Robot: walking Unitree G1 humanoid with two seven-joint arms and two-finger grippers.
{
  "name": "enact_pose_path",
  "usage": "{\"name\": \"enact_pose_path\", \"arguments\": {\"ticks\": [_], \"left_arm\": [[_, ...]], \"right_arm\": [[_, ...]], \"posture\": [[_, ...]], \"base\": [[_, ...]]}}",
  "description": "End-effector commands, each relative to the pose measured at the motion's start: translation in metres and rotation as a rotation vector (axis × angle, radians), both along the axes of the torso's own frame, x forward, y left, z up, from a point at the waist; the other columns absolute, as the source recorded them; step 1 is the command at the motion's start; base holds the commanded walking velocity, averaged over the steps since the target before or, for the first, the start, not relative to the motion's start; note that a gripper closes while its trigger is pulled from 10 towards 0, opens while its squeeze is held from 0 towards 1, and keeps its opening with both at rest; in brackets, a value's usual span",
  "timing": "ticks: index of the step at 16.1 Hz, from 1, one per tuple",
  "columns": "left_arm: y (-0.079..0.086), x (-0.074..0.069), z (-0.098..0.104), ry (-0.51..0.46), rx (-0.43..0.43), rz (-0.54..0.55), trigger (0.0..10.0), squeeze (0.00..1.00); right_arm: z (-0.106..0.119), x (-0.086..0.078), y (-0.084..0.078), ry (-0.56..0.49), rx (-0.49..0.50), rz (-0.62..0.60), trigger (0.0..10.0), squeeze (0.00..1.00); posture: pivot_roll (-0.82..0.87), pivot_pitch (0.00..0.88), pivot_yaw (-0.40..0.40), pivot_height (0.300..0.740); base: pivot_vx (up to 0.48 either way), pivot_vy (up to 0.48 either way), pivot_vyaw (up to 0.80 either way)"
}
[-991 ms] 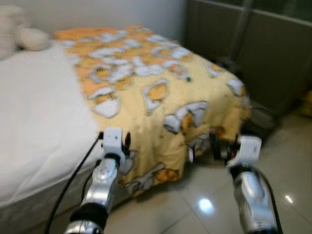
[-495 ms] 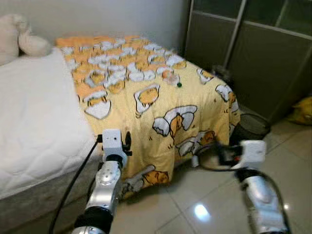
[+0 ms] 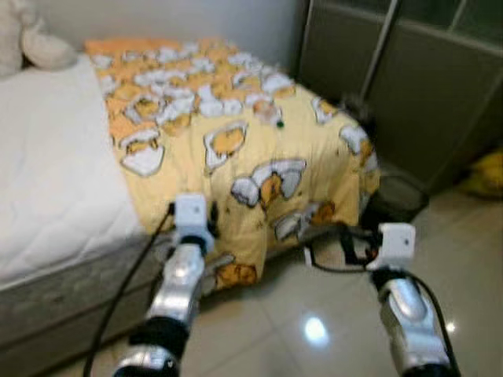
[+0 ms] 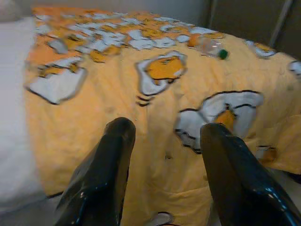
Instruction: Clean up the room
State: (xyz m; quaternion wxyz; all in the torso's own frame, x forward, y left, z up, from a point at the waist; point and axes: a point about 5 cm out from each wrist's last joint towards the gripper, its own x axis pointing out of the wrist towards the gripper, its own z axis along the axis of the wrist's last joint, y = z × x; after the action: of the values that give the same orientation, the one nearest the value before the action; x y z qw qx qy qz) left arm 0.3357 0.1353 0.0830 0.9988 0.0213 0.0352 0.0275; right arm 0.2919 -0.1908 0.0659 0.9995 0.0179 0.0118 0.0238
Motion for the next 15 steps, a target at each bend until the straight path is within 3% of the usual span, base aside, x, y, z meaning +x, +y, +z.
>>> {"name": "enact_pose_path", "arguments": {"ticks": [1,3,5,6,8,9,10,11,15], "left_arm": [[0.006,0.002,0.001,0.010,0.025,0.050,10.0,0.00],[0.020,0.001,-0.005,0.033,0.097,0.108,10.0,0.00],[0.014,-0.002,-0.009,0.040,0.038,0.044,10.0,0.00],[0.010,-0.004,-0.013,0.065,0.000,0.012,10.0,1.00],[0.005,-0.007,-0.022,0.121,0.000,0.007,10.0,1.00],[-0.001,-0.006,-0.018,0.088,0.008,-0.015,10.0,0.00],[-0.001,-0.006,-0.018,0.087,0.028,-0.029,10.0,0.00],[0.004,-0.006,-0.016,0.076,-0.026,-0.002,10.0,0.00],[0.012,-0.002,-0.014,0.076,-0.042,0.053,10.0,0.00]], "right_arm": [[0.004,0.000,0.000,-0.028,0.013,-0.003,10.0,0.00],[0.013,0.002,-0.001,-0.064,0.021,0.008,10.0,0.00],[0.014,0.002,-0.002,-0.062,0.016,0.030,10.0,0.00],[0.012,0.000,-0.002,-0.051,0.011,0.041,10.0,0.00],[0.006,-0.004,-0.001,-0.029,0.002,0.052,10.0,0.00],[0.001,-0.004,-0.003,0.005,-0.001,0.028,10.0,0.00],[-0.001,-0.004,-0.002,0.017,-0.001,0.020,10.0,0.00],[-0.001,-0.004,0.000,0.029,-0.012,0.015,10.0,0.00],[-0.004,-0.006,0.004,0.045,-0.043,0.009,10.0,0.00]], "posture": [[0.12,0.000,0.031,0.740],[0.10,0.000,0.034,0.740],[0.11,0.000,0.015,0.740],[0.11,0.000,0.004,0.740],[0.12,0.000,-0.003,0.740],[0.12,0.000,-0.005,0.740],[0.12,0.000,-0.003,0.740],[0.12,0.000,-0.009,0.740],[0.12,0.000,-0.010,0.740]], "base": [[0.000,-0.442,0.44],[0.000,-0.442,0.42],[0.000,-0.214,0.41],[0.000,0.000,0.41],[0.000,0.000,0.41],[0.000,0.000,0.47],[0.000,0.000,0.47],[0.409,-0.244,0.00],[0.439,0.000,0.00]]}}
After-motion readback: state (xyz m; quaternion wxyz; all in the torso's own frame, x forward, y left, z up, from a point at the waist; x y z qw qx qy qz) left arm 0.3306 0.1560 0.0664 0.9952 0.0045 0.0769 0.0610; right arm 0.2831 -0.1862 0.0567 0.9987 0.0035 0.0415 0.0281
